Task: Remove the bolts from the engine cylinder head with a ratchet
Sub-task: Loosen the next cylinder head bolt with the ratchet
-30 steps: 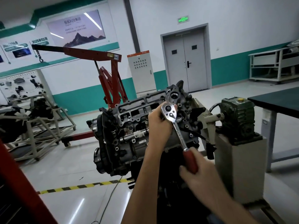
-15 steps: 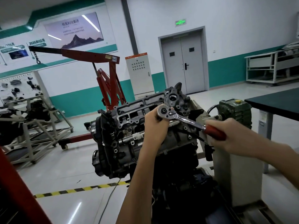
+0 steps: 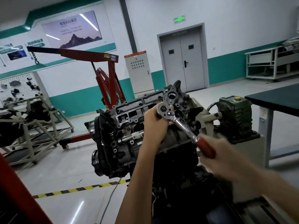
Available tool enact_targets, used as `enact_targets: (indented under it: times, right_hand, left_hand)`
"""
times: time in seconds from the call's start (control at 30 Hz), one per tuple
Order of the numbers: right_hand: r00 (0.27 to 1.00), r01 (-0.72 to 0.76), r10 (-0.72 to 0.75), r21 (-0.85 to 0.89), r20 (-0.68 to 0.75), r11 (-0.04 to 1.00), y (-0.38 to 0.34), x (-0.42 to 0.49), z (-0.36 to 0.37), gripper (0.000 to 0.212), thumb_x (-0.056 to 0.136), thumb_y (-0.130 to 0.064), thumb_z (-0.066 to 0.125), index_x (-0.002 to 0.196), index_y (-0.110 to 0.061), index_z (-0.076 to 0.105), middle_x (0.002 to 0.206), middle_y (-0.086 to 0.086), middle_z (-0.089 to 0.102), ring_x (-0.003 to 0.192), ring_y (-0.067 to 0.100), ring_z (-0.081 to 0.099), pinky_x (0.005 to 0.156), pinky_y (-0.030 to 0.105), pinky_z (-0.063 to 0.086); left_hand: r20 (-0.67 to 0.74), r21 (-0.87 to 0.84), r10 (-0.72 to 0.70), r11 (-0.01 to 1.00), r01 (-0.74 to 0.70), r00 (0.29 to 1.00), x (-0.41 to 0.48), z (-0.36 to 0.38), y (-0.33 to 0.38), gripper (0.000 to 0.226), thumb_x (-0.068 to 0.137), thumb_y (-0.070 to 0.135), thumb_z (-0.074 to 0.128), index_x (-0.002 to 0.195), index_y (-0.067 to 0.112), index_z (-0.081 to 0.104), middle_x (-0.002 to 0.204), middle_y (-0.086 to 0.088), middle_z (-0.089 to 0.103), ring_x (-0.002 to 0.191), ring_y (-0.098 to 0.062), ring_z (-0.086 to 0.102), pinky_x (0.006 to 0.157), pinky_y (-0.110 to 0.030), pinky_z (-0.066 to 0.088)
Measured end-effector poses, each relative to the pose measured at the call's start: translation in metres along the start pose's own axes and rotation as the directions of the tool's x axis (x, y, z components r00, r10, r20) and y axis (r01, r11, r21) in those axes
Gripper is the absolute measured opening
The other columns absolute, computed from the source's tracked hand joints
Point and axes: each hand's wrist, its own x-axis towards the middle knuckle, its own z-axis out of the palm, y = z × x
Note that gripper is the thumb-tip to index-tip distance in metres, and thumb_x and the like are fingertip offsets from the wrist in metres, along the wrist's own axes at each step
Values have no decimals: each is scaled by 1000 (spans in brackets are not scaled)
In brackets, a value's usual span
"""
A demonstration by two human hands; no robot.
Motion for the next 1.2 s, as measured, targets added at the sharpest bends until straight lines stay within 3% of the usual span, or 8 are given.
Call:
enact_targets:
  times: [0.13, 0.3, 0.43, 0.6, 0.77, 0.97, 1.07, 1.2]
  right_hand:
    - [1000, 5, -2, -181, 14, 984, 13, 19, -34, 20, 77, -3, 66, 88, -16, 56, 63, 4, 58, 49, 17, 54, 51, 29, 51]
    - [965, -54, 123, 285, -230, 957, -22, -14, 62, 28, 72, 0, 66, 71, -21, 48, 45, -5, 43, 37, 4, 38, 39, 11, 32]
    - [958, -51, 192, 534, -212, 844, -49, -8, 108, 24, 75, -3, 60, 77, -23, 47, 51, -4, 42, 37, 4, 38, 39, 12, 33]
    - [998, -34, 40, 134, -44, 990, -8, -4, 30, 27, 72, -1, 64, 86, -21, 53, 55, -2, 49, 42, 8, 45, 45, 19, 43]
    - [995, 81, -59, -283, 86, 956, 10, 33, -46, 31, 78, -5, 65, 80, -30, 47, 70, 1, 57, 52, 10, 56, 55, 25, 50]
    - [971, -66, 115, 224, -211, 972, -24, -12, 63, 29, 74, -2, 66, 82, -23, 48, 51, -5, 48, 40, 1, 46, 41, 8, 36]
    - [954, -111, 226, 464, -199, 879, -51, -6, 113, 26, 78, -4, 60, 99, -14, 50, 58, -2, 48, 41, 2, 49, 41, 8, 35]
    - [980, -121, 162, 292, -119, 949, -29, -7, 76, 35, 76, -5, 63, 105, -19, 50, 60, -2, 46, 42, 2, 47, 42, 7, 34]
  left_hand:
    - [28, 56, 7, 998, -8, 1000, 5, 1, 1, 55, 87, -5, 56, 49, 29, 35, 45, 14, 36, 50, -6, 27, 56, -28, 27]
    - [-6, 19, 20, 1000, -20, 1000, -2, 1, 1, 54, 91, 5, 61, 49, 32, 40, 47, 16, 37, 53, -2, 30, 54, -20, 29]
    - [-24, 12, 42, 999, -42, 999, -3, -1, 2, 48, 92, 9, 62, 56, 25, 34, 52, 15, 32, 55, -5, 27, 52, -17, 27]
    - [-22, 26, 41, 999, -40, 999, -2, -5, -1, 47, 92, 12, 61, 55, 24, 34, 50, 15, 35, 53, -5, 30, 53, -21, 29]
    - [1, 23, 18, 1000, -18, 1000, -1, -6, -1, 55, 89, -2, 57, 49, 35, 47, 45, 16, 38, 47, -1, 28, 47, -15, 26]
    - [-73, -7, 25, 1000, -26, 997, -9, -2, 0, 42, 93, 14, 62, 59, 19, 38, 53, 14, 35, 55, -5, 31, 54, -19, 31]
    - [-63, -3, 26, 1000, -27, 998, -9, -3, -1, 45, 93, 16, 62, 58, 24, 34, 53, 15, 33, 54, -3, 29, 53, -18, 30]
    - [-47, 6, 14, 1000, -13, 999, -5, -4, -1, 46, 92, 16, 63, 57, 25, 35, 53, 14, 36, 58, -6, 38, 57, -21, 34]
